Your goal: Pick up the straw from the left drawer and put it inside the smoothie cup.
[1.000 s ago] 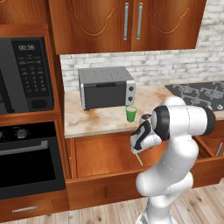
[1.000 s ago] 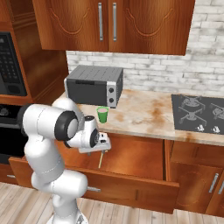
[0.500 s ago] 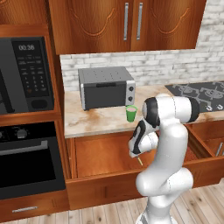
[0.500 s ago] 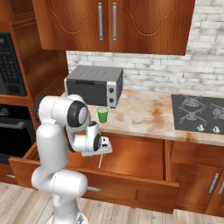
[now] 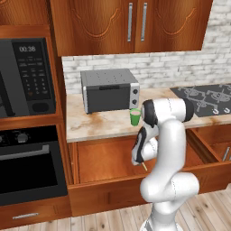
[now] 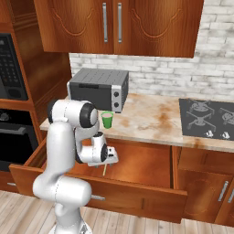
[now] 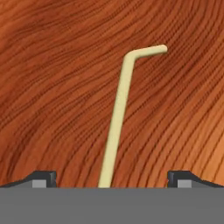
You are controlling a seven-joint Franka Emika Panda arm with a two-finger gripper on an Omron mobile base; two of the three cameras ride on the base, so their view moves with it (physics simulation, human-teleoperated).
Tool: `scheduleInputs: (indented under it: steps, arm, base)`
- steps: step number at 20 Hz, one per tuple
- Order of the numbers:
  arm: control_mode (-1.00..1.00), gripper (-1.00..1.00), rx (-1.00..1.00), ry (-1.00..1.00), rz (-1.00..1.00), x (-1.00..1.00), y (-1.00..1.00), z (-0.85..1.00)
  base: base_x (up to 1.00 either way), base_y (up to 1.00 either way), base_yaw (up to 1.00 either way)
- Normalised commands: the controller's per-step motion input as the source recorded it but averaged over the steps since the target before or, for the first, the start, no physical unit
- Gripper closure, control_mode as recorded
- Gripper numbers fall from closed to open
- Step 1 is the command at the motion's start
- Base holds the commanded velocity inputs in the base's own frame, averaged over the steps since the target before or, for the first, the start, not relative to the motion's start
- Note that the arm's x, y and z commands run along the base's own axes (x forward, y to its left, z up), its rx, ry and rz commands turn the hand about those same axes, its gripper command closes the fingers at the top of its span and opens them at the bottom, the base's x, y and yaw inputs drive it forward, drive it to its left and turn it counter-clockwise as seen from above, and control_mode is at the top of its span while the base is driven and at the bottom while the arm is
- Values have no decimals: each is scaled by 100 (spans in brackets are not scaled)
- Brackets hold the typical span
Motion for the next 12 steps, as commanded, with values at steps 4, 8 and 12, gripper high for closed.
scheduleInputs:
  steps: [4, 8, 12]
  arm:
    - [-100, -100, 1, 0, 0, 26, 0, -26]
    - [-100, -100, 0, 0, 0, 23, 0, -27]
    - [-100, 100, 0, 0, 0, 9, -1, -37]
  base:
    - [0, 0, 0]
    - [0, 0, 0]
    - [0, 0, 0]
